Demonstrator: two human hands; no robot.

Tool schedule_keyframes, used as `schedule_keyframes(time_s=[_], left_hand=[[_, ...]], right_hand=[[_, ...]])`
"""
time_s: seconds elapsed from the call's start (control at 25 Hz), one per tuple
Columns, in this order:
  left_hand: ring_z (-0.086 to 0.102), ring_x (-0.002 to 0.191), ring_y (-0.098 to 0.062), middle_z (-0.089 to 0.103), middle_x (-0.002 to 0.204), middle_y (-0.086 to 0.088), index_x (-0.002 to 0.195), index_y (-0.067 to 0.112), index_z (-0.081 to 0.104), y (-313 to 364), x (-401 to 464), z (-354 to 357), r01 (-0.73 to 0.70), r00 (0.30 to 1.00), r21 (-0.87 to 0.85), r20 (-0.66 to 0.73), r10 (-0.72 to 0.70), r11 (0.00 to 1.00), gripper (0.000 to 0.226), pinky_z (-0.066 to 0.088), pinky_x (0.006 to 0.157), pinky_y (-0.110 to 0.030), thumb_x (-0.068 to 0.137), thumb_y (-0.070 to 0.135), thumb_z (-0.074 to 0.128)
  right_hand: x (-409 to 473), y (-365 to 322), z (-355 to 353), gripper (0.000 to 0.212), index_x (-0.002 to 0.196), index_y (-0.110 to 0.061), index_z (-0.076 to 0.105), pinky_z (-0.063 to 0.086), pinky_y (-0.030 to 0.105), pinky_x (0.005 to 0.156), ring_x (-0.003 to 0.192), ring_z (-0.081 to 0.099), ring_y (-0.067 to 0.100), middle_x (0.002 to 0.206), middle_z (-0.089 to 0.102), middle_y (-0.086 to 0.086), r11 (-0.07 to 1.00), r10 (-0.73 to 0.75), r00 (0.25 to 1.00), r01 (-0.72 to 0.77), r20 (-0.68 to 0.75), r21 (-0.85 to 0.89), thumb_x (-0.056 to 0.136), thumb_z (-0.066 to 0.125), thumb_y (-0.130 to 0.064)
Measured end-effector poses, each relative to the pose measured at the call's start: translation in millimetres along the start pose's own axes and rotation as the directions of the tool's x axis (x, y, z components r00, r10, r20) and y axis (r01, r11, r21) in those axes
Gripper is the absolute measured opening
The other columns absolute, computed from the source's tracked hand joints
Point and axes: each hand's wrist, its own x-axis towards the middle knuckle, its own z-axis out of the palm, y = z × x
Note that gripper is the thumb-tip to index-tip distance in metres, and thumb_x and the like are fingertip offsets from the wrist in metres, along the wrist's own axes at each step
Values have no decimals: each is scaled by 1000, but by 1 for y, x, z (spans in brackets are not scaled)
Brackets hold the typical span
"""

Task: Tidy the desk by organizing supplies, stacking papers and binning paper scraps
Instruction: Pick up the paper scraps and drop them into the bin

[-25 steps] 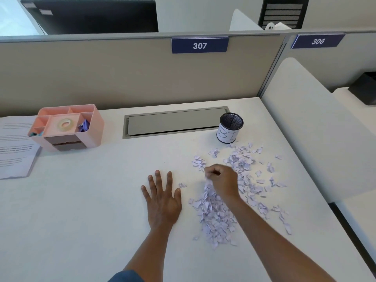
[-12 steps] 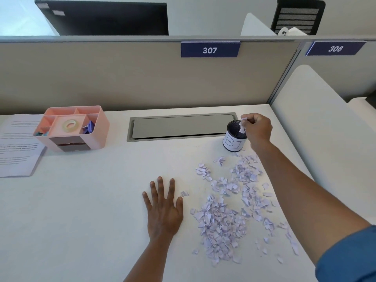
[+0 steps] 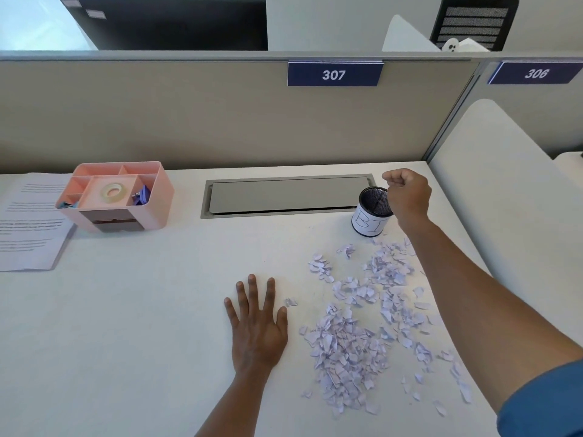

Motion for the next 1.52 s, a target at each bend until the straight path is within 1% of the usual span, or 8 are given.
schedule_keyframes(time_s=[0.12, 0.24, 0.44, 0.64, 0.84, 1.08, 1.32, 1.52], left_hand=[[-15, 155, -29, -12, 169, -5, 160, 34, -2, 1, 1, -1, 1, 1000, -3, 5, -1, 1000, 65, -10, 123, -54, 102, 54, 17], [-16, 154, -30, -13, 169, -5, 160, 35, -5, 0, 0, -1, 4, 1000, 6, 11, -4, 1000, 65, -10, 123, -55, 102, 54, 15], [-14, 155, -30, -10, 169, -6, 160, 34, -1, 2, 1, -2, 3, 1000, -8, 10, -3, 1000, 65, -10, 123, -55, 101, 54, 16], [-14, 155, -30, -10, 169, -6, 161, 34, -1, 0, 0, 0, -1, 1000, -11, 4, 1, 1000, 64, -9, 123, -55, 102, 53, 17], [-13, 155, -32, -8, 169, -8, 161, 32, 2, 0, 0, 0, -7, 1000, -13, 0, 7, 1000, 64, -8, 123, -56, 102, 52, 16], [-14, 155, -32, -8, 169, -7, 161, 33, 1, -1, 1, 1, -4, 1000, -14, 1, 4, 1000, 64, -8, 123, -56, 102, 53, 13], [-13, 155, -32, -8, 169, -8, 161, 32, 2, 0, 0, 1, -5, 1000, -18, 3, 5, 1000, 63, -6, 123, -57, 103, 52, 17], [-10, 155, -32, -5, 169, -8, 161, 32, 4, 0, 0, 0, -9, 1000, -16, -1, 9, 1000, 63, -8, 123, -56, 103, 51, 21]], right_hand=[[-17, -16, -2, 23, 83, -14, 71, 48, 7, 72, 77, 67, 6, 85, 74, -2, 988, -149, 988, 150, -48, 40, 80, 56, 2], [-57, -14, 15, 20, 82, -13, 73, 51, 18, 75, 73, 66, 6, 81, 73, -4, 967, -254, 956, 244, 150, 79, 80, 60, 3], [-108, 29, 46, 43, 123, -12, 63, 45, 30, 100, 116, 56, 18, 127, 61, 4, 901, -115, 817, 326, 565, -288, 87, 51, 8], [-105, 49, 56, 54, 142, -10, 38, 45, 44, 100, 128, 41, 33, 141, 39, 14, 711, 119, 786, 358, 606, -605, 90, 51, -3], [-135, 45, 76, 44, 143, -20, 42, 46, 45, 99, 128, 42, 32, 140, 43, 12, 701, 21, 736, 472, 677, -535, 100, 47, -20], [-175, 44, 79, 35, 122, -13, 57, 44, 30, 69, 103, 54, 25, 111, 56, 7, 574, -73, 788, 534, 611, -621, 92, 43, -1], [-185, 51, 63, 24, 107, -12, 63, 51, 33, 76, 97, 58, 22, 104, 61, 6, 621, -134, 793, 534, 594, -573, 91, 50, -1], [-160, 44, 37, 16, 89, -8, 75, 51, 22, 61, 67, 63, 11, 78, 71, 4, 958, -59, 910, 168, 411, -234, 88, 61, 1]])
